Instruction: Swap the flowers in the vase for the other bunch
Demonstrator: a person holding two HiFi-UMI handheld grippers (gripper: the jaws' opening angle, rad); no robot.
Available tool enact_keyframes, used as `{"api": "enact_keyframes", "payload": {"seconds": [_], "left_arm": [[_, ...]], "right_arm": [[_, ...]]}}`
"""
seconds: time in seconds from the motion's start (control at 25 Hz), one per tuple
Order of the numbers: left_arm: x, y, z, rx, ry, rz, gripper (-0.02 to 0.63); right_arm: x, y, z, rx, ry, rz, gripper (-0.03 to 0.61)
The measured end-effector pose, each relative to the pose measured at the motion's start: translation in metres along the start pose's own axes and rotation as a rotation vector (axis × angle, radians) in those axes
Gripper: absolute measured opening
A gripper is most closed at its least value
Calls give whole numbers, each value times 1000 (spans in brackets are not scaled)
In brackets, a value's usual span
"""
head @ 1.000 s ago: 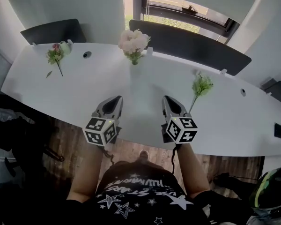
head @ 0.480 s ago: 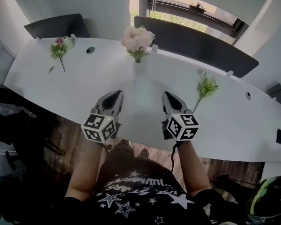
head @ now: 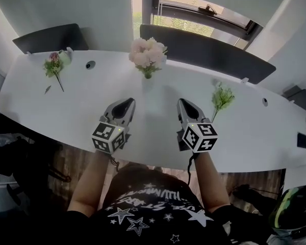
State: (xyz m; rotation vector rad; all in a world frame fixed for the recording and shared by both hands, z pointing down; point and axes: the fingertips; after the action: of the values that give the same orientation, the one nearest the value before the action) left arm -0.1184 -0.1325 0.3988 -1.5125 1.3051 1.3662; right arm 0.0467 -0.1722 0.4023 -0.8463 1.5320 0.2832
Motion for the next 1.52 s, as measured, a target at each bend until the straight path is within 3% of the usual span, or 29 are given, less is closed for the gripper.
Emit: {"api": "enact_keyframes", "payload": {"seconds": [0.16, 0.28, 0.44, 0.64, 0.84, 1.12, 1.36, 1.52], "left_arm": [[-3, 9, -19, -50, 24, -24, 12], [-8, 12, -32, -100, 35, -21, 125], [-10, 20, -45, -106, 12, -53, 225], [-12, 25, -63, -125, 17, -54, 302], [-24, 24, -85, -154, 38, -107, 416], [-56, 26, -122, -176, 84, -191, 437], [-69, 24, -144, -196, 93, -178, 437], [-66, 24, -153, -210, 45, -156, 436]], "right_arm": [[1, 0, -17, -17, 8, -3, 3], [-2, 0, -27, -31, 22, -3, 3], [-7, -6, -40, -51, 42, -13, 3], [-8, -15, -59, -66, 48, -28, 3], [-9, -22, -74, -71, 53, -41, 3], [-11, -34, -94, -56, 75, -38, 3], [-18, -47, -102, -56, 109, -39, 3], [-19, -53, -104, -42, 117, -39, 3]]}}
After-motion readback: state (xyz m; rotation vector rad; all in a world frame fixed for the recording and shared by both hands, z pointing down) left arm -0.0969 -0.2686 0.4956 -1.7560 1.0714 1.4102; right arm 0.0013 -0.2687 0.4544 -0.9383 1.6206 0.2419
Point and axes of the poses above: the fingertips, and each gripper's own axes: z backward along the fingers, y to its left, x out of its top, and after that the axes turned 10 degrees about x, right-handed
